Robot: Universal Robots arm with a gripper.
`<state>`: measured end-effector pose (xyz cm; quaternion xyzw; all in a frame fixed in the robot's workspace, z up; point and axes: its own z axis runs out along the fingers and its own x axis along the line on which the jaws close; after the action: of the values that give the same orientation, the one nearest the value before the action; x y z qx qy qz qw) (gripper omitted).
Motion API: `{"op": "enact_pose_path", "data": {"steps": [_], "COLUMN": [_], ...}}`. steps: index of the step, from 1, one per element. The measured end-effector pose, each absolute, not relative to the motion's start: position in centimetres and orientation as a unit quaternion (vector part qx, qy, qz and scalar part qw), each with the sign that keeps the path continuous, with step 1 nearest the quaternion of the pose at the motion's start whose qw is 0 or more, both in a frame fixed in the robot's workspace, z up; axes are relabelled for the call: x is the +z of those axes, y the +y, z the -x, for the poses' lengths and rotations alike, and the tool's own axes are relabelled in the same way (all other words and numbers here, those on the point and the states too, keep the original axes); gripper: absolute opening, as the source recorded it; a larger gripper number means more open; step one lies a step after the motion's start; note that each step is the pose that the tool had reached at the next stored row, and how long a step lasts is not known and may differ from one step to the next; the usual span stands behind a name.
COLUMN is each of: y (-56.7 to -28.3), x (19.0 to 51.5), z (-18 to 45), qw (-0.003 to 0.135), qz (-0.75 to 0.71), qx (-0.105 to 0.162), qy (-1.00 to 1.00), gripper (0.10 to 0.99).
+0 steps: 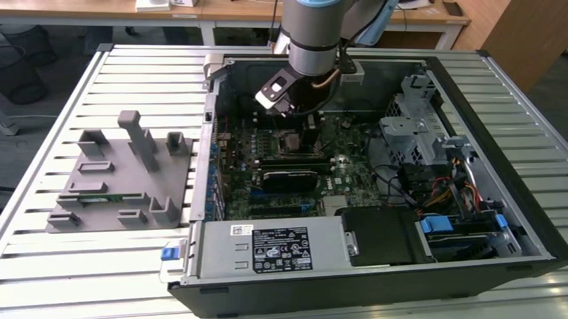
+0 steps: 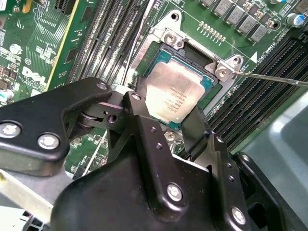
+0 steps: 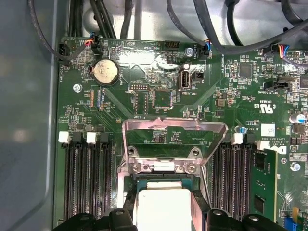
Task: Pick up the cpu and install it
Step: 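Place the cpu into insertion slot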
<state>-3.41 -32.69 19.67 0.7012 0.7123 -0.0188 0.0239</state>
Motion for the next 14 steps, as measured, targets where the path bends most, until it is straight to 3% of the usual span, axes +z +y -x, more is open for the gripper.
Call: {"op": "enact_pose_path", "data": {"steps": [14], "y": [-32.62], "x": [19.43], "z": [3.39], "qw": [0.024], "qz": [-0.704], "qx": [-0.019], "qy": [0.709], "gripper": [0.533]}}
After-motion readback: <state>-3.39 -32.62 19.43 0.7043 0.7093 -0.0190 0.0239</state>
